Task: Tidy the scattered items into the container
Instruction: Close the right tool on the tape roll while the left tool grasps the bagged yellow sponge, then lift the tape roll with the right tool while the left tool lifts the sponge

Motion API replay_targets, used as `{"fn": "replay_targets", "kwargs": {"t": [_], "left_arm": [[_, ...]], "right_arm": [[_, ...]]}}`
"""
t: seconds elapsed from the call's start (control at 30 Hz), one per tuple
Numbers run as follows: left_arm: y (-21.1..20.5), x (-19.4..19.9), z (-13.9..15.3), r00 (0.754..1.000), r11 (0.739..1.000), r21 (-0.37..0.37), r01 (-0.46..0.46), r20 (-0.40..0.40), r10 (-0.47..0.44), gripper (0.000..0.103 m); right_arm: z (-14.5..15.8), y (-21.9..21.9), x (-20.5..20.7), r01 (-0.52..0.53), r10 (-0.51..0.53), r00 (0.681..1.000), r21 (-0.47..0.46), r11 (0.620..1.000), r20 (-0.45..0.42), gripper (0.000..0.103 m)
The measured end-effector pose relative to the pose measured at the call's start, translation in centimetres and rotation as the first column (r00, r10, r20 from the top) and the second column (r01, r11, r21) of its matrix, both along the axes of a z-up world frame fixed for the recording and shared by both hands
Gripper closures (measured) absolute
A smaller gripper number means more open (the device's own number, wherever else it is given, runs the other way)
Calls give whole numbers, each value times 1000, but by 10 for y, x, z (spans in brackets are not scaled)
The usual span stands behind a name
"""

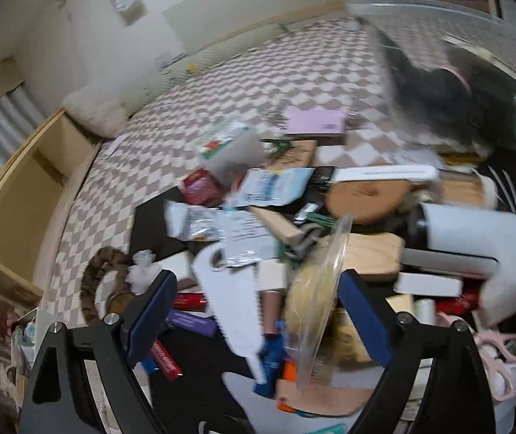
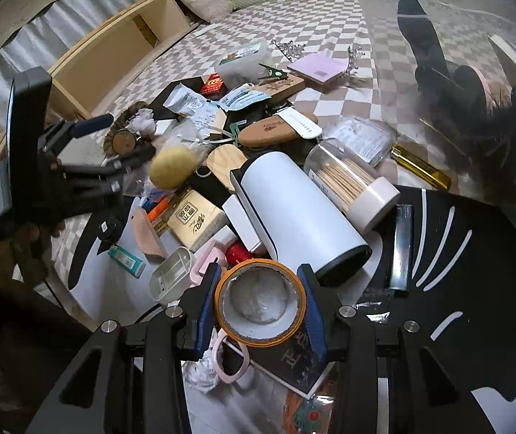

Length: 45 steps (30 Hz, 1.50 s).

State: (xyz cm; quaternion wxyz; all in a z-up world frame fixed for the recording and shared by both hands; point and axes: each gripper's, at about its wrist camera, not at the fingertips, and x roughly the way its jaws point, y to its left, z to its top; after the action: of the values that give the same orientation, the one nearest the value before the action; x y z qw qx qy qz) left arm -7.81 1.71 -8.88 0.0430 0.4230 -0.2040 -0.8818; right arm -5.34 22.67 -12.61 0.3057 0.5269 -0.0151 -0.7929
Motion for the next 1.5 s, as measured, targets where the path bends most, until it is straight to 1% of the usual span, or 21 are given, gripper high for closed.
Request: {"fn": "replay_targets", "kwargs": {"t": [0.07,0.13,0.2,0.3,0.4,0.6,0.67,0.7,0.77,0.8,0.83,0.97,1.03,1.13,1.27,1.4,1.5], "left_arm": [[-11,-3,-2,1000,1000,-5,-25,-1,25,12],[-23,-7,-6,999,999,5,-52,6,52,12],[-31,-9,-10,998,998,36,-59,21,58,12],[-40,-14,-17,997,994,93,-66,52,61,27],[-45,-16,-23,994,985,158,-72,94,58,27],[-36,-14,-35,989,980,195,-36,145,8,27],[-33,-14,-38,988,979,201,-26,157,-6,34],[-32,-13,-38,987,979,201,-22,160,-10,39],[-31,-13,-38,987,979,204,-18,160,-15,42],[-31,-13,-38,987,978,207,-18,160,-15,48],[-32,-13,-37,987,976,216,-21,163,-15,52],[-32,-13,-34,986,971,239,-23,168,-18,59],[-32,-12,-32,985,969,247,-22,169,-21,66],[-30,-11,-29,985,967,255,-14,172,-31,72],[-26,-10,-26,984,964,267,-2,173,-46,78],[-21,-8,-22,984,962,272,12,169,-60,82],[-17,-6,-16,985,959,284,22,157,-69,84]], "right_arm": [[0,-2,1,0,0,1000,6,1000,-15,60],[1,-4,1,1,-1,1000,11,1000,-31,60],[1,-8,1,-2,4,999,20,1000,-53,60],[2,-13,0,-9,11,997,28,1000,-75,60],[1,-16,0,-17,20,996,39,999,-92,60],[0,-21,1,-33,41,991,70,997,-124,60],[-1,-21,1,-34,43,990,73,997,-132,60],[-1,-21,1,-35,44,990,73,997,-134,60],[-1,-21,1,-38,48,990,78,996,-135,60],[-2,-21,0,-39,49,990,81,996,-133,60],[-2,-21,0,-40,50,991,82,996,-126,60],[-2,-23,0,-49,59,992,88,995,-112,59],[0,-24,1,-54,65,991,94,994,-114,59],[4,-23,2,-55,64,991,88,995,-113,59],[12,-21,1,-42,51,991,75,996,-124,59],[27,-17,4,-29,43,981,75,997,-191,59],[45,-16,12,-40,56,961,66,997,-272,59]]}}
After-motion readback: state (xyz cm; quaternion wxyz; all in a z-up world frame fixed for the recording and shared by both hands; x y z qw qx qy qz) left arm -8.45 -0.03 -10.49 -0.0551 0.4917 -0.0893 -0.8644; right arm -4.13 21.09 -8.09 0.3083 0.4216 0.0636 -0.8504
